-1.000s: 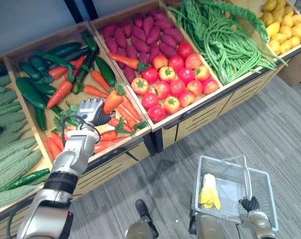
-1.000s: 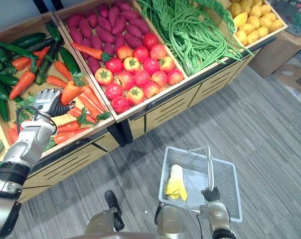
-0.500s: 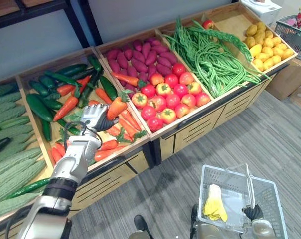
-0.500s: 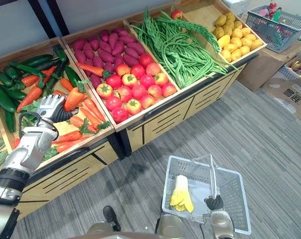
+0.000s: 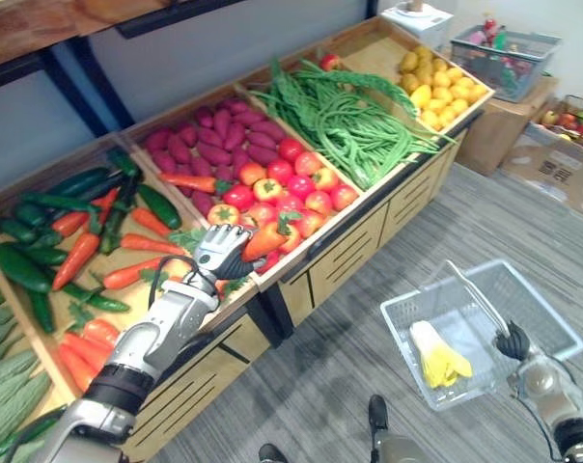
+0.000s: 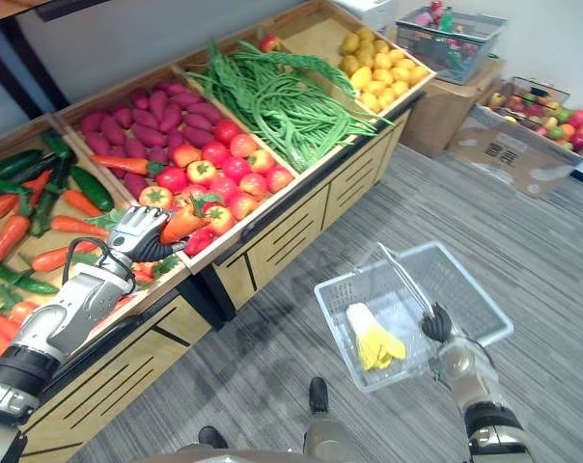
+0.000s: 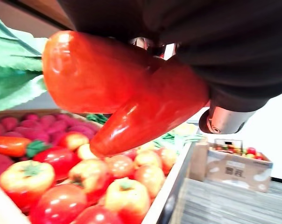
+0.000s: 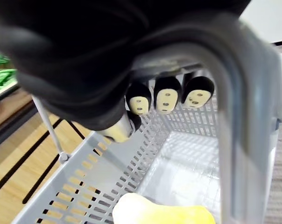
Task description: Pick vegetable in the basket
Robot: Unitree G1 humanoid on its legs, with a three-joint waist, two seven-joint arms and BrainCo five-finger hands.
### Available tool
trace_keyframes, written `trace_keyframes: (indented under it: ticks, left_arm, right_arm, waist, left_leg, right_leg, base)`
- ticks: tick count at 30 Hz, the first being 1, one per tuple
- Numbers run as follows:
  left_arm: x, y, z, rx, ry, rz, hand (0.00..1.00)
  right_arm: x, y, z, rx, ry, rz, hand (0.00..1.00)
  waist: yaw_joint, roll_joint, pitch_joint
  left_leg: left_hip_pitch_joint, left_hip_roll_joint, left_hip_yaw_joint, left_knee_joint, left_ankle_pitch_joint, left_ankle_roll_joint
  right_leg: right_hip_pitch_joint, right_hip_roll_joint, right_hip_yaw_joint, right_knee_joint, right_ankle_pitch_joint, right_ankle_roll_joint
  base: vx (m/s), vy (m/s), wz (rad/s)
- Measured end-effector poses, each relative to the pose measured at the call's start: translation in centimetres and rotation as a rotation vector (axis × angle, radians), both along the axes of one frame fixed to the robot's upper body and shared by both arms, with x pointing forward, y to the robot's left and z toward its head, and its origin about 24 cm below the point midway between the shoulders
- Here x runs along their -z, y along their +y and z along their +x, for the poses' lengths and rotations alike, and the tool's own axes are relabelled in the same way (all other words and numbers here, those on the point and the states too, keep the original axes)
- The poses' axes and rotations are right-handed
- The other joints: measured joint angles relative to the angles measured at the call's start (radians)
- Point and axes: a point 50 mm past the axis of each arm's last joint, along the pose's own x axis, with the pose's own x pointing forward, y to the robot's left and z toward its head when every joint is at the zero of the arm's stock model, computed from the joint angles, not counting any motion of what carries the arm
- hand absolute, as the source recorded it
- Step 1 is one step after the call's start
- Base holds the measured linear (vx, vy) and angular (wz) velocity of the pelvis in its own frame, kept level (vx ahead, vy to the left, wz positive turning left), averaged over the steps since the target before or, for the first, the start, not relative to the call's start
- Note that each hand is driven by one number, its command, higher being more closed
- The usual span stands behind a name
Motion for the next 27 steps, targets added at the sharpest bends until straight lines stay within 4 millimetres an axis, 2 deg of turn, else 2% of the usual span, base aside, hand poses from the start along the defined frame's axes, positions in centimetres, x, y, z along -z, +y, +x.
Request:
trace_keyframes:
  ticks: [4,6,8,16,19,22,27]
  left_arm:
    - [0.9,-1.1,-0.4,0.066,0.043,0.015,1.0]
    - [1.4,-1.8,-0.6,0.1,0.073,0.028,1.0]
    - [2.0,-2.4,-0.9,0.131,0.103,0.038,1.0]
    - [2.6,-5.2,-1.7,0.26,0.13,0.02,1.0]
    - [3.1,-7.1,-2.5,0.342,0.147,0.014,1.0]
    - [3.0,-9.1,-3.4,0.443,0.147,0.003,1.0]
    - [2.6,-11.9,-4.8,0.585,0.131,-0.026,1.0]
  right_arm:
    - [-1.6,1.0,1.3,-0.138,-0.029,-0.067,1.0]
    - [-1.9,1.7,1.5,-0.2,-0.023,-0.093,1.0]
    - [-1.8,2.5,1.6,-0.26,0.002,-0.102,1.0]
    - [-2.4,4.7,1.0,-0.409,-0.004,-0.119,1.0]
    - [-2.9,6.4,0.9,-0.503,-0.028,-0.117,1.0]
    - [-4.2,8.4,1.1,-0.605,-0.098,-0.107,1.0]
    - [-7.0,11.3,1.5,-0.752,-0.22,-0.1,1.0]
  waist:
    - [-0.022,-0.001,-0.002]
    - [-0.023,-0.002,-0.012]
    - [-0.042,-0.004,-0.022]
    - [-0.044,-0.005,-0.033]
    - [-0.046,-0.005,-0.055]
    - [-0.044,-0.007,-0.063]
    - [-0.044,0.008,-0.08]
  left_leg:
    - [0.032,0.0,0.058,-0.002,-0.009,-0.012]
    - [0.045,0.0,0.091,-0.002,-0.015,-0.02]
    - [0.055,0.002,0.115,-0.001,-0.018,-0.024]
    - [0.115,0.007,0.227,0.004,-0.043,-0.052]
    - [0.134,0.011,0.263,0.005,-0.051,-0.062]
    - [0.148,0.037,0.312,0.06,-0.085,-0.076]
    - [0.164,0.084,0.382,0.166,-0.148,-0.096]
  right_leg:
    - [-0.005,0.016,0.055,0.001,0.003,0.005]
    - [-0.012,0.02,0.081,0.0,0.005,0.008]
    - [-0.015,0.029,0.1,0.0,0.008,0.006]
    - [-0.015,0.062,0.189,0.0,0.012,0.008]
    - [-0.015,0.077,0.214,0.002,0.014,0.008]
    - [-0.014,0.098,0.241,0.012,0.021,0.005]
    - [-0.014,0.126,0.294,0.02,0.021,0.005]
  base:
    - [-0.07,-0.031,-0.44]
    - [-0.06,-0.012,-0.48]
    - [-0.06,-0.01,-0.34]
    - [-0.05,0.009,-0.39]
    - [-0.05,0.023,-0.33]
    - [-0.04,0.009,-0.37]
    - [-0.07,-0.012,-0.41]
